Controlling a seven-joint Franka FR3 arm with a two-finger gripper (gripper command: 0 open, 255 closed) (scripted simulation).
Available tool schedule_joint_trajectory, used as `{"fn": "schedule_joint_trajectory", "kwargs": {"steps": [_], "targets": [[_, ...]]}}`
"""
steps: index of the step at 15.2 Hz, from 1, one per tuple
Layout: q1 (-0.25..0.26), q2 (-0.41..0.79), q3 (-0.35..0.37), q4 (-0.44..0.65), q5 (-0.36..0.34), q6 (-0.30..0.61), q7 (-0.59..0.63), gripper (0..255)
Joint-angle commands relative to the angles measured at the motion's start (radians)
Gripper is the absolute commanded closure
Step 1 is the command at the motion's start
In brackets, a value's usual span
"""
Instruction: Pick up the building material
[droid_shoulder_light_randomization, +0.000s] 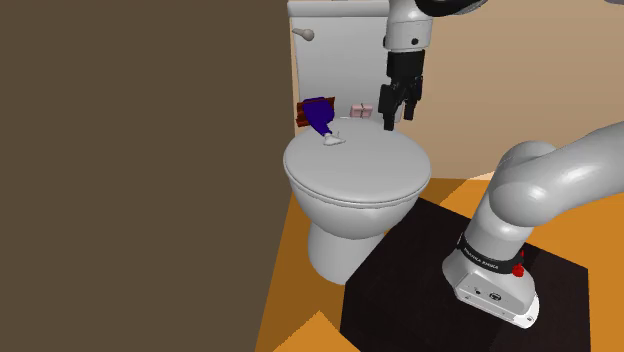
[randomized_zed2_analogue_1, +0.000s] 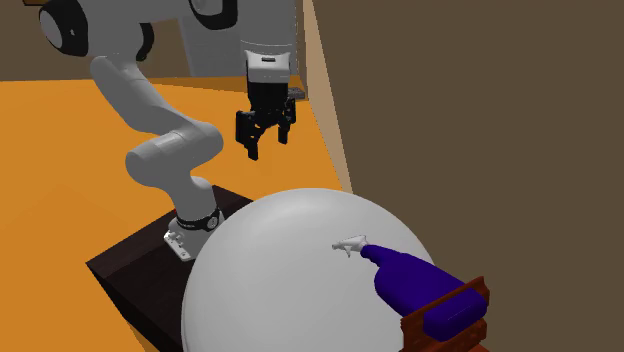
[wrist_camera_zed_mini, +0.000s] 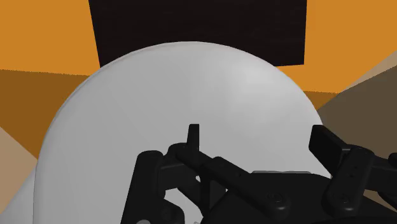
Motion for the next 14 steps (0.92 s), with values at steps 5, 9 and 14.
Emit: {"fn": "schedule_joint_trajectory", "kwargs": {"steps": [5, 9, 14], "targets": [[0.000, 0.068, -0.073, 0.008, -0.100, 0.078, -0.177, 0], [0.003, 0.158, -0.141, 0.039, -0.185, 0.165, -0.344, 0], [0.014, 0.294, -0.217, 0.109, -0.262, 0.277, -0.542, 0]]}}
